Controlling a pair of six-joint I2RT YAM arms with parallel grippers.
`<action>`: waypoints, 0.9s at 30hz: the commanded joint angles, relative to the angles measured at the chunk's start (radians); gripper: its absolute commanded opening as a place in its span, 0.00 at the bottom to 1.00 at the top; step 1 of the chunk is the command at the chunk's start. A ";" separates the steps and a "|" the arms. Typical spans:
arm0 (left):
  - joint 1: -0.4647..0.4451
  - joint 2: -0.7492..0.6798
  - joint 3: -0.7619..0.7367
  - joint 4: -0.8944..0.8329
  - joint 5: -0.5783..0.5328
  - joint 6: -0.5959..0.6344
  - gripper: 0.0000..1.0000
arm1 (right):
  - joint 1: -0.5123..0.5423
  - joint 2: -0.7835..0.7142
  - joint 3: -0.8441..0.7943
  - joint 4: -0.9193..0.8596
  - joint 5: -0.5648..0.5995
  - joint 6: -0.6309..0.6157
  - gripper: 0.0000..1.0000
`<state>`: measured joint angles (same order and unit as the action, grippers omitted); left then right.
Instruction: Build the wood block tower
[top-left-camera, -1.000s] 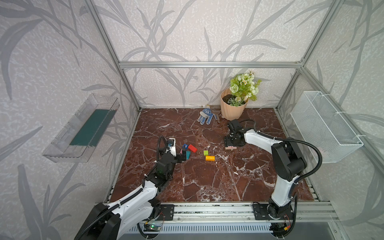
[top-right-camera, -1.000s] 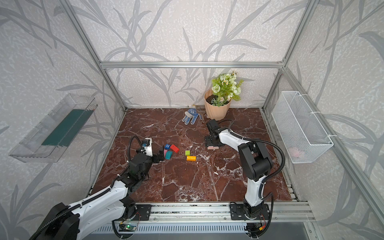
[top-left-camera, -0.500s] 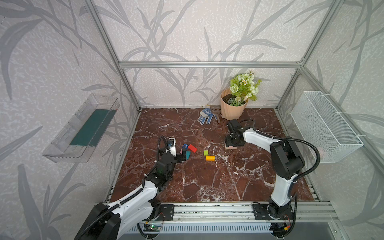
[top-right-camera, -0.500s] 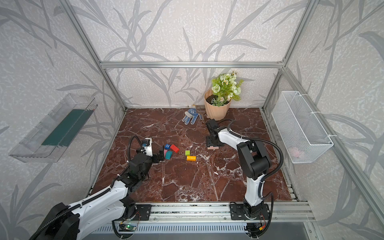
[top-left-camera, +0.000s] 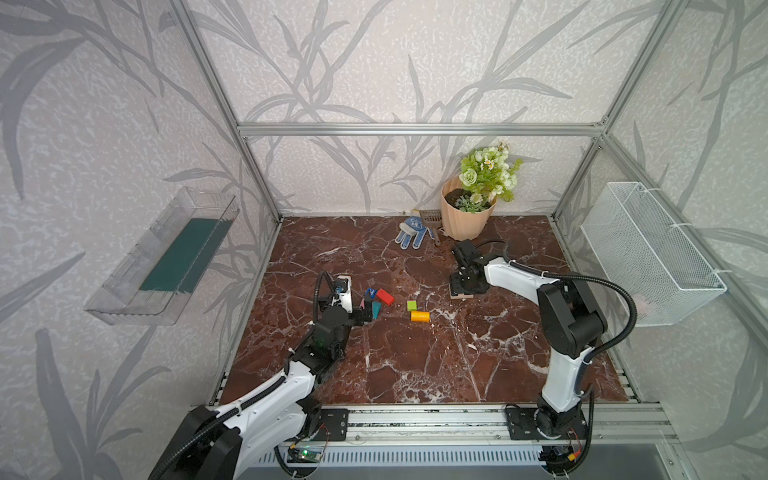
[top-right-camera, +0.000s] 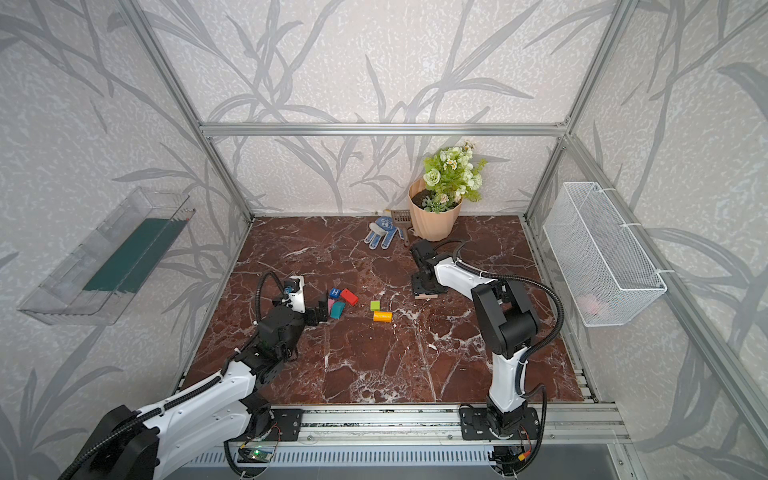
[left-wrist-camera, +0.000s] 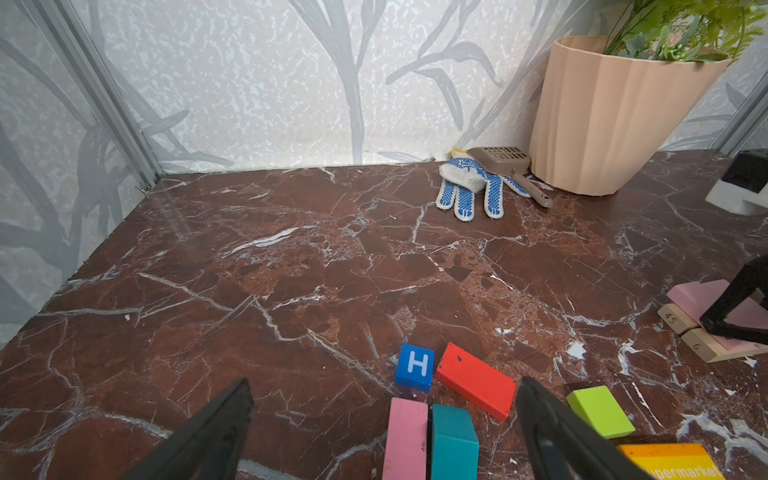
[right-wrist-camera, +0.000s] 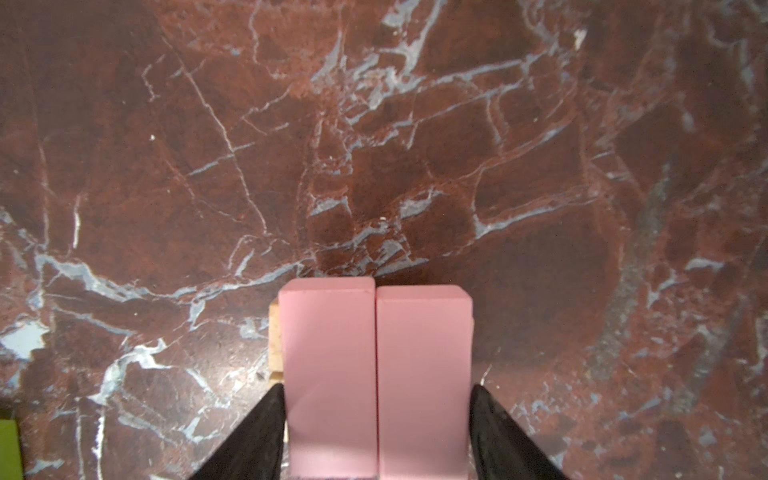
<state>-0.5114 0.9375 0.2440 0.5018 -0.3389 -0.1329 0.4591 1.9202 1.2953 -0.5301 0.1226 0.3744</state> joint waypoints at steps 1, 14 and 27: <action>-0.004 -0.009 -0.013 0.018 0.000 0.001 0.99 | 0.007 0.014 0.026 -0.030 0.008 0.006 0.65; -0.004 -0.011 -0.014 0.021 -0.001 0.001 0.99 | 0.014 -0.004 0.008 -0.031 0.014 0.012 0.63; -0.003 -0.014 -0.015 0.020 0.000 0.001 0.99 | 0.016 -0.013 -0.022 -0.022 0.003 0.017 0.63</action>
<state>-0.5114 0.9371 0.2440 0.5018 -0.3389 -0.1329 0.4686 1.9213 1.2949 -0.5266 0.1307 0.3782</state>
